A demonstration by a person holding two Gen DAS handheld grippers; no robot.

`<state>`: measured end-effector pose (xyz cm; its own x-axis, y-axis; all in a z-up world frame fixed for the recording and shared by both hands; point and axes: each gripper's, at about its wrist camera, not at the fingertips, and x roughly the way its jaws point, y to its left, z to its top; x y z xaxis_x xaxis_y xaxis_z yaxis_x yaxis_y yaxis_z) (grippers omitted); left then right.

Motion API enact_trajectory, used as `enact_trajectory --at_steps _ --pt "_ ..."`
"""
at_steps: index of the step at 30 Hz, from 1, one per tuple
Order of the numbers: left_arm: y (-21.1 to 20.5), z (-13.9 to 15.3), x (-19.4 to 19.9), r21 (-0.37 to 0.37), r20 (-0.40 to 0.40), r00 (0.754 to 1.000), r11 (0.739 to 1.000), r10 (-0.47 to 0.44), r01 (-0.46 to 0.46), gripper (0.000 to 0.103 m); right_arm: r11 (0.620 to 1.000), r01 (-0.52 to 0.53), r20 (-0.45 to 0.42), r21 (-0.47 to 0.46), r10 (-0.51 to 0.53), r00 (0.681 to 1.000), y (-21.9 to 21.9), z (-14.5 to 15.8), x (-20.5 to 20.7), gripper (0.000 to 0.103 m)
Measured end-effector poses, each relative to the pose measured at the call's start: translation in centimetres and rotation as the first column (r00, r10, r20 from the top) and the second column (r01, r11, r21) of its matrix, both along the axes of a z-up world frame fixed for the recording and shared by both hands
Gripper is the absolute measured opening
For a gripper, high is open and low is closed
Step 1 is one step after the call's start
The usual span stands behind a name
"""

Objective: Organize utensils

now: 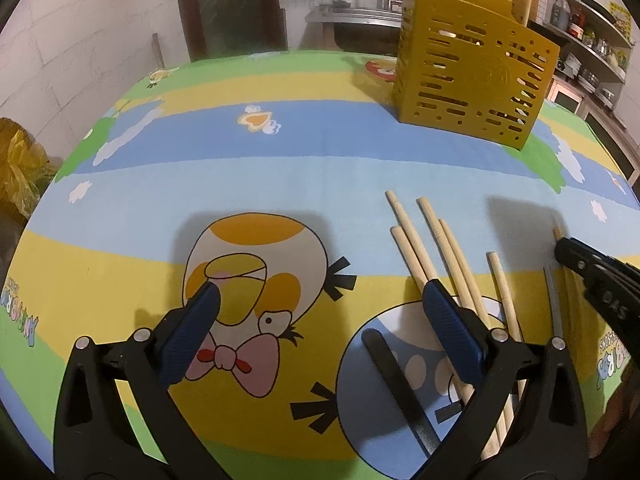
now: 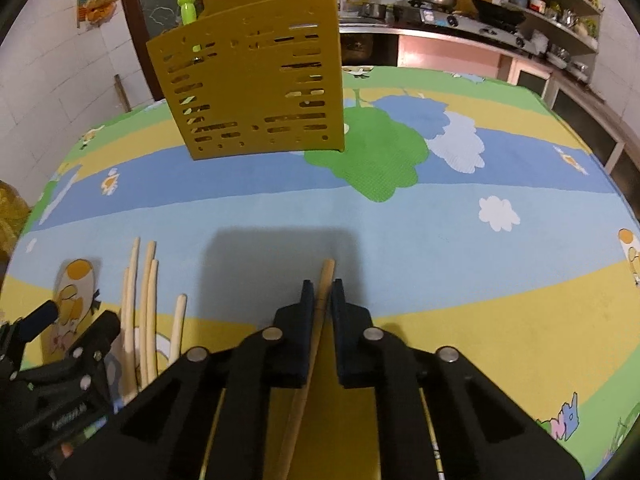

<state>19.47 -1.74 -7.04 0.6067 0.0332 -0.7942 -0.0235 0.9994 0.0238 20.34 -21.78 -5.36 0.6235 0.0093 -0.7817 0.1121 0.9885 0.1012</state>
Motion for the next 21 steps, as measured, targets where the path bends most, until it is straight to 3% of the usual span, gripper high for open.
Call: enact_trajectory --at_steps 5,10,21 --pt "-0.3 0.9 -0.1 -0.037 0.011 1.000 0.999 0.011 -0.010 0.098 0.999 -0.035 -0.006 -0.010 0.035 0.999 -1.3 0.4 -0.6 0.009" --pt "-1.6 0.4 -0.2 0.024 0.002 1.000 1.000 0.011 -0.011 0.097 0.999 -0.031 0.002 0.026 0.031 1.000 -2.7 0.3 -1.2 0.009" --pt "-1.2 0.1 -0.5 0.023 0.013 0.999 0.999 0.048 -0.049 0.098 0.999 -0.043 0.032 0.011 0.043 0.999 -2.4 0.0 -1.5 0.009"
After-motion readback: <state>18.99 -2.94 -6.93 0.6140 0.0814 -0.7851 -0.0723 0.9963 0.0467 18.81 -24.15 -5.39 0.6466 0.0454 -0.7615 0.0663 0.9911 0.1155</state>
